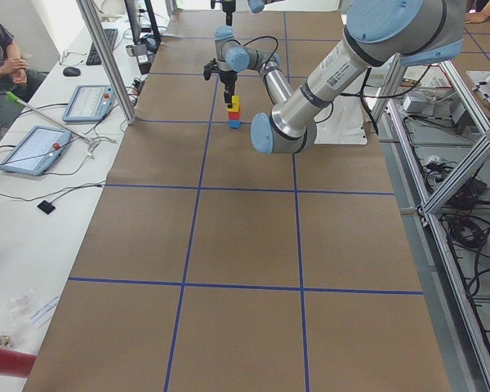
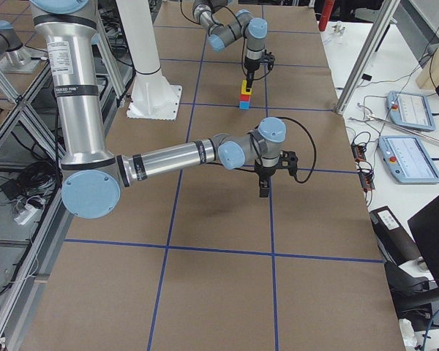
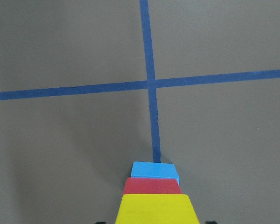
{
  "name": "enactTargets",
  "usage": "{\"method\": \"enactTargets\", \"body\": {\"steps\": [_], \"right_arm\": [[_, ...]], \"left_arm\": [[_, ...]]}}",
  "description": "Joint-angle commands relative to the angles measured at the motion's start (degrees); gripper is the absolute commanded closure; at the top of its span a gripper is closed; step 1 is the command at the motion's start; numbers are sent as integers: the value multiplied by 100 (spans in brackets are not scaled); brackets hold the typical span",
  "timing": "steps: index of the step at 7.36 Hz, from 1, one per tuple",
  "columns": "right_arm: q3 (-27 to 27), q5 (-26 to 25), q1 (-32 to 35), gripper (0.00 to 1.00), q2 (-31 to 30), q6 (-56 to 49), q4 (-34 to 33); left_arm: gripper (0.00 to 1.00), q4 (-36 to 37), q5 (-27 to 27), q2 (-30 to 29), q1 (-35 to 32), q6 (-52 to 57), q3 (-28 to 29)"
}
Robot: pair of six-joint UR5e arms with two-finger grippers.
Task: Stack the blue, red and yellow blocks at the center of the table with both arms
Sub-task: 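Lower the yellow cube onto the red cube with the left gripper, then open the left gripper and lift it away from the stack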
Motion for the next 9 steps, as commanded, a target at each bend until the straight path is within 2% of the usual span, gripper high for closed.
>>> {"method": "enactTargets", "body": {"steps": [1, 2, 3, 4, 5, 6, 7, 8, 9], "right_arm": [[0, 0, -3, 0, -4, 1, 0], [0, 0, 6, 0, -4, -8, 0], [0, 18, 67, 0, -4, -17, 0], [9, 35, 163, 0, -12, -26, 0], [0, 87, 330, 0, -30, -34, -17], [-9, 236, 575, 0, -117, -139, -18], [-9, 533, 830, 0, -248, -366, -18], [0, 823, 1024, 0, -372, -447, -18], [9, 861, 1252, 0, -469, -656, -18]], "left_arm": [[0, 65, -9, 0, -24, -3, -194], [0, 414, -17, 9, -102, -3, -674], [0, 1105, -26, 35, -190, 84, -1314], [0, 1373, -26, 558, -269, 102, -2173], [0, 1375, -26, 1494, -487, 529, -3122], [0, 1349, -122, 2530, -925, 1351, -3819], [0, 1123, -445, 3428, -1590, 2325, -4026], [0, 450, -901, 4350, -2476, 3318, -3889], [0, -296, -1584, 5030, -3355, 4224, -3304]]}}
